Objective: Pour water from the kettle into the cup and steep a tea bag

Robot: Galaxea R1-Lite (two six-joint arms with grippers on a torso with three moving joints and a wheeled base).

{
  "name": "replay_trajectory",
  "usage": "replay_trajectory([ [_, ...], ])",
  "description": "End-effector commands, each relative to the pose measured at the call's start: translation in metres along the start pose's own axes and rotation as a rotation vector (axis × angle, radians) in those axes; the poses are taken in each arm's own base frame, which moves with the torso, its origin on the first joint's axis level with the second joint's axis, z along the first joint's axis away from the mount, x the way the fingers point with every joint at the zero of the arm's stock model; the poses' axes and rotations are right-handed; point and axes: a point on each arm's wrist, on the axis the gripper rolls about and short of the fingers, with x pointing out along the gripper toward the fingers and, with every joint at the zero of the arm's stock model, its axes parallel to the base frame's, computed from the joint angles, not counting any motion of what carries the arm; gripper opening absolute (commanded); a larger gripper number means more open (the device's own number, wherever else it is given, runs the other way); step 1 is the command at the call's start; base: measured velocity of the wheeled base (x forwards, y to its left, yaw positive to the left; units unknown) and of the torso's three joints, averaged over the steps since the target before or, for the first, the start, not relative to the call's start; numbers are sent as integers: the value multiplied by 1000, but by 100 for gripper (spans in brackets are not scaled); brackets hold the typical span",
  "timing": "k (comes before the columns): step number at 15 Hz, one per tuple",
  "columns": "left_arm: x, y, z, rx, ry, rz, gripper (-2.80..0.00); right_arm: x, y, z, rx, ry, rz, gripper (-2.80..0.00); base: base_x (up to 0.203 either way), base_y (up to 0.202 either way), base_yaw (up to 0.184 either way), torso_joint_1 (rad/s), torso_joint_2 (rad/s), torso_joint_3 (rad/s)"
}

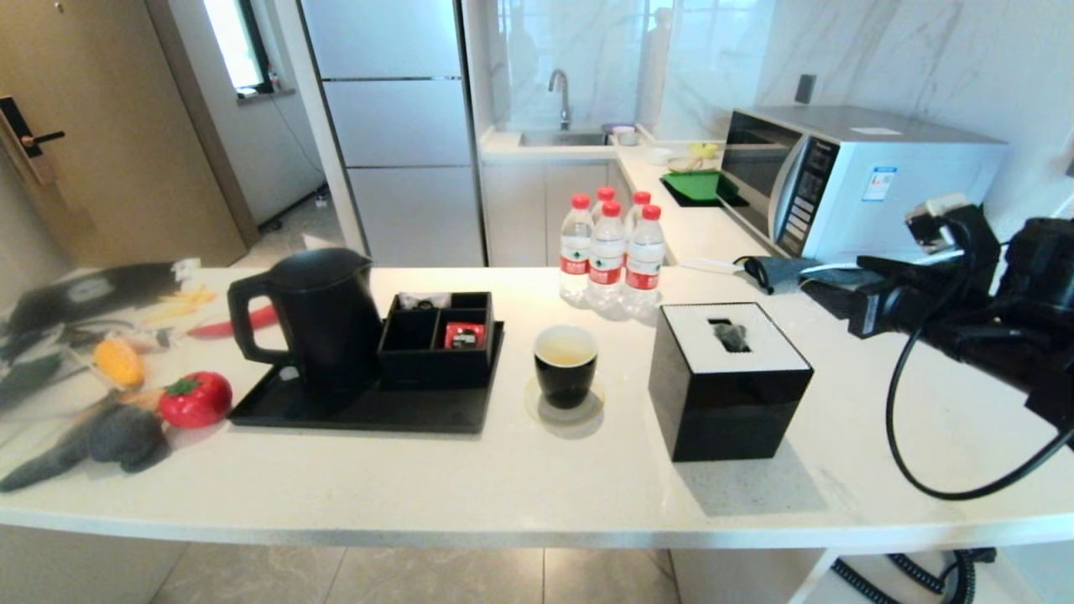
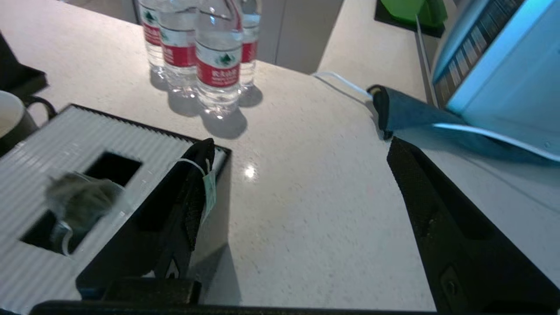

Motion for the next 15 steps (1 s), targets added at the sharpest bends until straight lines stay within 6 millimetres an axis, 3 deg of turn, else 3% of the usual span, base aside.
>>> replay_trajectory([
  [1,0,0,0,0,-1,1,-280,-4,-6,-9,5,21,-22,0,0,0,0,0,0,0],
  [8,0,0,0,0,-1,1,-280,-19,-1,-46,8,135,-16,0,0,0,0,0,0,0],
  [15,0,0,0,0,-1,1,-280,-31,5,-60,20,196,-3,0,0,0,0,0,0,0],
])
